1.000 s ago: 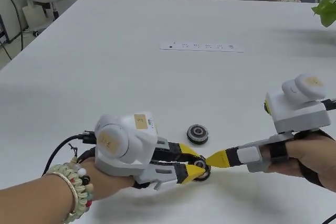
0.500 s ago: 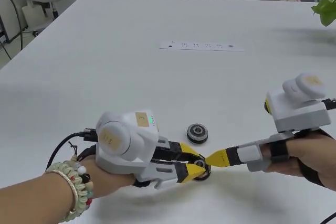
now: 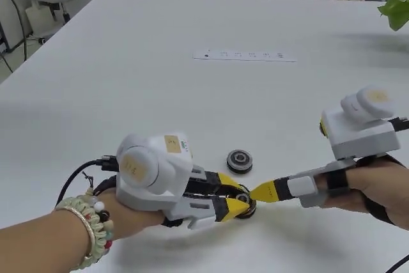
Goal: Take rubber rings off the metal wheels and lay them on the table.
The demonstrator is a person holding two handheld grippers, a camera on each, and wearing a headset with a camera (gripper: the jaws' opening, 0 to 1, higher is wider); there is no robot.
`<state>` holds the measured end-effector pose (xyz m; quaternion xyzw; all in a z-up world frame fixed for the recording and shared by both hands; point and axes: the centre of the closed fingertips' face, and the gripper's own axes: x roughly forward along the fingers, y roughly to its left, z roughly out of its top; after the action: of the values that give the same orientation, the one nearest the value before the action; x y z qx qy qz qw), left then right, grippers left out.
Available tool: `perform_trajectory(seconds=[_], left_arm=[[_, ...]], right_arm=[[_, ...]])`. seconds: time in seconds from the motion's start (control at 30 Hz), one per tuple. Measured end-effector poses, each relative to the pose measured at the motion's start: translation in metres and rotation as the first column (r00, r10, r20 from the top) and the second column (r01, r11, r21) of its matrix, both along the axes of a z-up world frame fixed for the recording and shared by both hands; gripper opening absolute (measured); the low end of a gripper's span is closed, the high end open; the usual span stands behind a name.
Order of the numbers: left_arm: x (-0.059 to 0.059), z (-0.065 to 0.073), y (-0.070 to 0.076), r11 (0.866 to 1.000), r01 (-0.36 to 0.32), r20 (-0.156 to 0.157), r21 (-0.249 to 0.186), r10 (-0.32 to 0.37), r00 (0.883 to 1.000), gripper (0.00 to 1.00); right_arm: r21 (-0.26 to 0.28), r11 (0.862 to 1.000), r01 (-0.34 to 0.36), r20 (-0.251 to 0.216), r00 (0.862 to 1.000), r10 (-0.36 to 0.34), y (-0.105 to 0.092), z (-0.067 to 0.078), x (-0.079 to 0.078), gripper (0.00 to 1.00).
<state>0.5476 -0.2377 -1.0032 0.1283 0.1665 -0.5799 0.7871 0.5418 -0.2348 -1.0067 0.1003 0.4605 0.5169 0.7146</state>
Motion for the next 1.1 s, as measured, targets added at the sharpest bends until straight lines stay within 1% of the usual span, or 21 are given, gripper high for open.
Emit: perform_trajectory(seconds=[0.03, 0.13, 0.3, 0.4, 0.47, 0.53, 0.63, 0.73, 0.8, 0.93, 1.1], left_arm=[[0.000, 0.000, 0.000, 1.000, -0.004, -0.005, 0.000, 0.004, 1.000, 0.15], [0.000, 0.000, -0.001, 1.000, -0.004, -0.008, 0.005, 0.004, 1.000, 0.15], [0.001, 0.000, -0.001, 1.000, -0.007, -0.024, 0.024, 0.008, 1.000, 0.15], [0.000, 0.001, -0.002, 0.999, 0.000, -0.032, 0.043, 0.002, 0.999, 0.16], [0.000, 0.001, -0.002, 0.998, 0.000, -0.037, 0.060, 0.002, 0.999, 0.16], [-0.001, 0.001, -0.001, 0.998, 0.001, -0.034, 0.065, 0.001, 0.999, 0.16], [-0.002, 0.003, -0.002, 0.998, 0.008, -0.026, 0.066, -0.007, 1.000, 0.17], [0.000, 0.011, -0.004, 0.999, 0.002, -0.017, 0.048, -0.001, 1.000, 0.18], [0.002, 0.019, -0.005, 1.000, -0.002, 0.000, 0.030, 0.002, 1.000, 0.19], [0.003, 0.030, -0.007, 1.000, 0.002, 0.028, 0.013, -0.002, 1.000, 0.23], [0.004, 0.050, -0.009, 1.000, 0.002, 0.067, -0.023, 0.000, 0.998, 0.25]], right_arm=[[-0.003, 1.000, -0.001, 0.001, 1.000, 0.001, 0.000, 0.000, 0.000, 0.00], [-0.007, 1.000, 0.000, 0.007, 1.000, 0.000, 0.000, 0.000, 0.001, 0.00], [-0.016, 1.000, 0.002, 0.012, 1.000, -0.002, 0.000, 0.000, 0.002, 0.00], [-0.023, 1.000, 0.011, 0.022, 1.000, -0.010, -0.001, 0.001, 0.004, 0.00], [-0.017, 1.000, 0.011, 0.021, 1.000, -0.011, -0.001, 0.002, 0.004, 0.00], [-0.021, 1.000, 0.008, 0.026, 1.000, -0.008, 0.000, 0.002, 0.004, 0.00], [-0.027, 1.000, 0.007, 0.025, 1.000, -0.006, -0.001, 0.001, 0.004, 0.00], [-0.024, 1.000, 0.008, 0.027, 1.000, -0.008, -0.001, 0.002, 0.005, 0.00], [-0.022, 1.000, 0.012, 0.030, 0.999, -0.012, -0.001, 0.003, 0.006, 0.00], [-0.017, 1.000, 0.015, 0.030, 0.999, -0.015, -0.002, 0.004, 0.006, 0.00], [-0.020, 1.000, 0.015, 0.032, 0.999, -0.014, -0.002, 0.005, 0.006, 0.00]])
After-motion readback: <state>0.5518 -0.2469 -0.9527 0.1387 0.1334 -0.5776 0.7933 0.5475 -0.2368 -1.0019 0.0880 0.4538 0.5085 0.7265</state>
